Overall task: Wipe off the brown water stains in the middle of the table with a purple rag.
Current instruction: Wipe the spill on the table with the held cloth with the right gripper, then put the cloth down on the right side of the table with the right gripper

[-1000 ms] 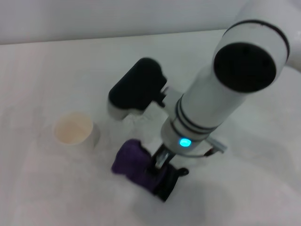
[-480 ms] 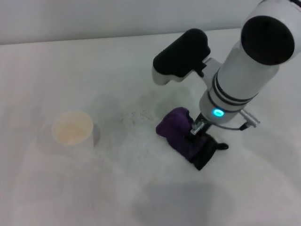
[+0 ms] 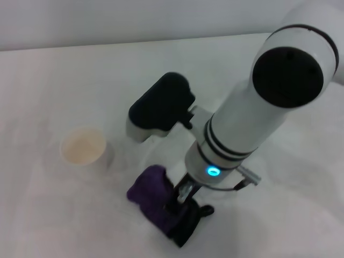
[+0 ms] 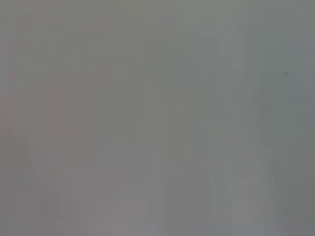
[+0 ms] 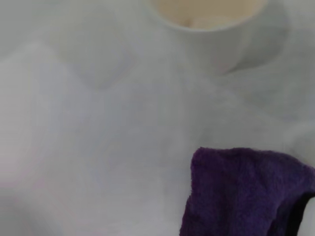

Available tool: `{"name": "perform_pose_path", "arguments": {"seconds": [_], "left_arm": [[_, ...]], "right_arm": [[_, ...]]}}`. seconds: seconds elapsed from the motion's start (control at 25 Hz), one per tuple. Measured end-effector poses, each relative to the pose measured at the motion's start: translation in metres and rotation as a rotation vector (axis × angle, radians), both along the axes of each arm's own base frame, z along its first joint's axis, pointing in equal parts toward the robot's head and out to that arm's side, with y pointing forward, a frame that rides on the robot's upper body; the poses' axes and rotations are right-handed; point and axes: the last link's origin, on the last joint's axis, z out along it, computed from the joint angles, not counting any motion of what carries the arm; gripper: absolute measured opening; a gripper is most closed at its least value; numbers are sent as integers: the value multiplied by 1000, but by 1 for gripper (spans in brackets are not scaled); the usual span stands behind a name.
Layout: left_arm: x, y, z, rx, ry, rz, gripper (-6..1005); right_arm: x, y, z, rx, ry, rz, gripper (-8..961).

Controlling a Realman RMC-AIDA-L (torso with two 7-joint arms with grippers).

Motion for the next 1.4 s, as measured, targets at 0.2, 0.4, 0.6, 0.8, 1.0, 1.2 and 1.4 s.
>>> {"name": "perform_pose_path", "arguments": {"seconds": [0.2,0.4,0.6,0.8,1.0,1.2,1.4], "left_arm": [[0,-1,0,0,-4,2,877],[-3,-6,0,3,-8,13,876],[-4,-7,-1,6,-13,20,876],[-4,-8,-1,6,-15,22,877],[-4,-7,-2,5,-15,20,876],[-3,-6,-1,7,-14,15,877],[-3,-5,0,8,-13,18,877]], "right_arm": [[5,-3,-5,-10,-5,-8,114],[20,12,8,64,-52,-38,114],[40,28,37,156,-98,-85,114],[64,44,72,235,-108,-140,115],[87,58,101,311,-103,-191,113],[105,67,114,342,-115,-224,112],[113,71,120,364,-146,-232,115]]}}
